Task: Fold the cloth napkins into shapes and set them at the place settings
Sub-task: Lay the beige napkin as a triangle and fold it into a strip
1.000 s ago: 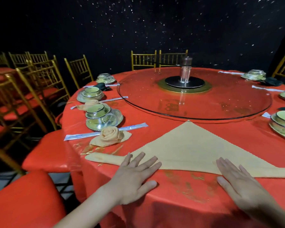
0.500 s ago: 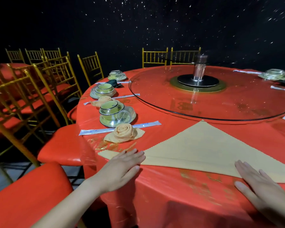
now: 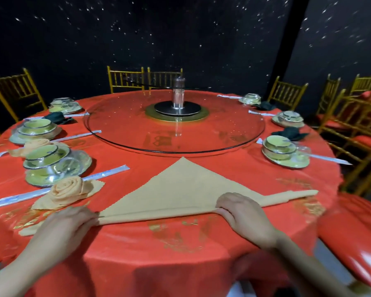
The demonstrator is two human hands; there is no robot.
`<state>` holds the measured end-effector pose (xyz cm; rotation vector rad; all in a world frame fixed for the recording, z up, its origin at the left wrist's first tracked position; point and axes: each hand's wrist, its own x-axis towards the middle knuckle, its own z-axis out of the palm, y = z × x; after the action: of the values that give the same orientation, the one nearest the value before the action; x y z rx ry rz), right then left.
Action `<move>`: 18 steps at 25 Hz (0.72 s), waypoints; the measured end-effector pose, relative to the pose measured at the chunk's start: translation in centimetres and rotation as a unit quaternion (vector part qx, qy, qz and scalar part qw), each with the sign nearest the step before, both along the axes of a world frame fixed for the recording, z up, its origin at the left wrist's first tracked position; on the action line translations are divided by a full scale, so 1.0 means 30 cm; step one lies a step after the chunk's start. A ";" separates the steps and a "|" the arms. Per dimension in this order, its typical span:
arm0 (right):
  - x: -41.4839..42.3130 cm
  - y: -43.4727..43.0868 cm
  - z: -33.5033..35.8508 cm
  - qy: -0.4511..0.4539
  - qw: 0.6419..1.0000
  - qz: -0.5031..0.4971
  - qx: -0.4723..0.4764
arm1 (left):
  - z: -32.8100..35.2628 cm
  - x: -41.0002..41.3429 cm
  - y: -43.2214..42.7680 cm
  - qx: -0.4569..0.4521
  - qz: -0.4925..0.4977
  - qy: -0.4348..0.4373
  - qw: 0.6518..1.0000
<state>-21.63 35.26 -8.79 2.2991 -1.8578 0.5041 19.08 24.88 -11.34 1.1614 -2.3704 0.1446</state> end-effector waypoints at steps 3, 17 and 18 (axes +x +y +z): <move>-0.005 0.011 -0.005 0.017 1.000 0.006 -0.012 | 0.010 0.004 -0.002 0.061 0.046 0.018 0.997; -0.005 -0.064 -0.024 -0.106 0.991 -0.069 0.048 | 0.116 -0.489 0.133 0.105 -0.078 0.042 0.991; -0.007 -0.063 -0.028 -0.111 0.990 -0.069 0.043 | 0.099 -0.587 0.158 0.118 -0.108 0.039 0.986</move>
<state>-21.84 33.38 -9.62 2.2241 -2.1634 0.6980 1.48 29.63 -8.38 0.9826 -2.4724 -0.2571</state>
